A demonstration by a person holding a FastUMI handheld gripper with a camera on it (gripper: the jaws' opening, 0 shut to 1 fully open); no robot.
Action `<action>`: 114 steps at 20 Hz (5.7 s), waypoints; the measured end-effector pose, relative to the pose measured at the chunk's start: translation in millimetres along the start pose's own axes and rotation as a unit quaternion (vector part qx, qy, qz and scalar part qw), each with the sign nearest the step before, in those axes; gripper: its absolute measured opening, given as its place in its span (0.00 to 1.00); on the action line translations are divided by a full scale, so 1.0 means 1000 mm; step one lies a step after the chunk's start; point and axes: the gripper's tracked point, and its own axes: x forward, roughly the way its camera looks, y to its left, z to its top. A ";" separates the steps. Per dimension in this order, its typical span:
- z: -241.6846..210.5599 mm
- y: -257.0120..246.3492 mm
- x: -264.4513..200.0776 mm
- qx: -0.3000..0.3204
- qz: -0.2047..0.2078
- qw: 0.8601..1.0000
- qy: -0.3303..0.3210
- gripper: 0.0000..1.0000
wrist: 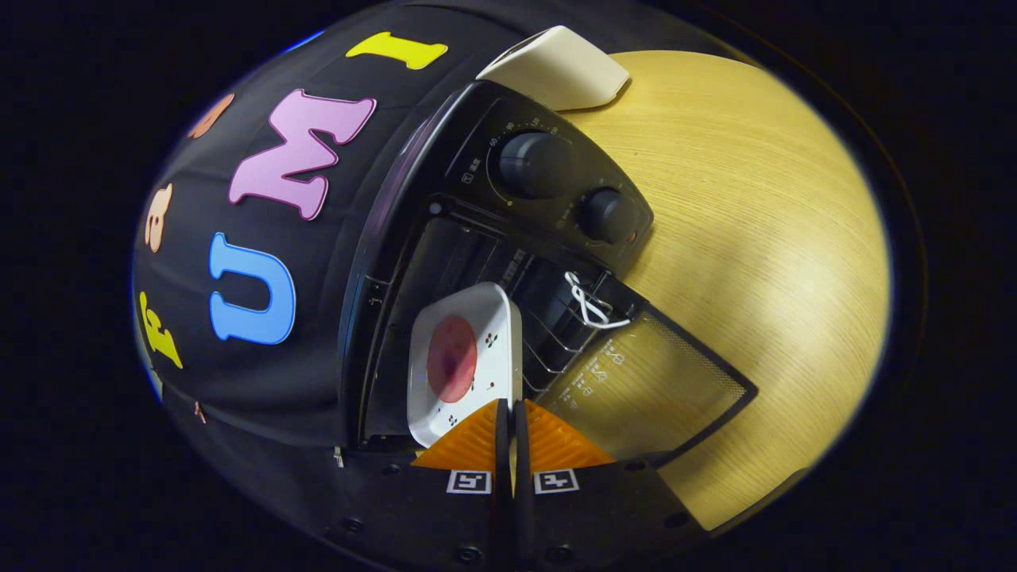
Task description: Open the toaster oven, put the food inside, and close the toaster oven door.
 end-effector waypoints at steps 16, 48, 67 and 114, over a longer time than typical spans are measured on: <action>0.008 0.024 0.027 -0.001 0.035 0.998 -0.043 0.30; -0.072 -0.115 -0.064 -0.501 -0.126 0.853 0.073 1.00; -0.071 -0.098 -0.045 -0.571 -0.126 0.810 0.053 1.00; 0.171 0.035 -0.342 -0.530 0.048 0.777 -0.335 0.98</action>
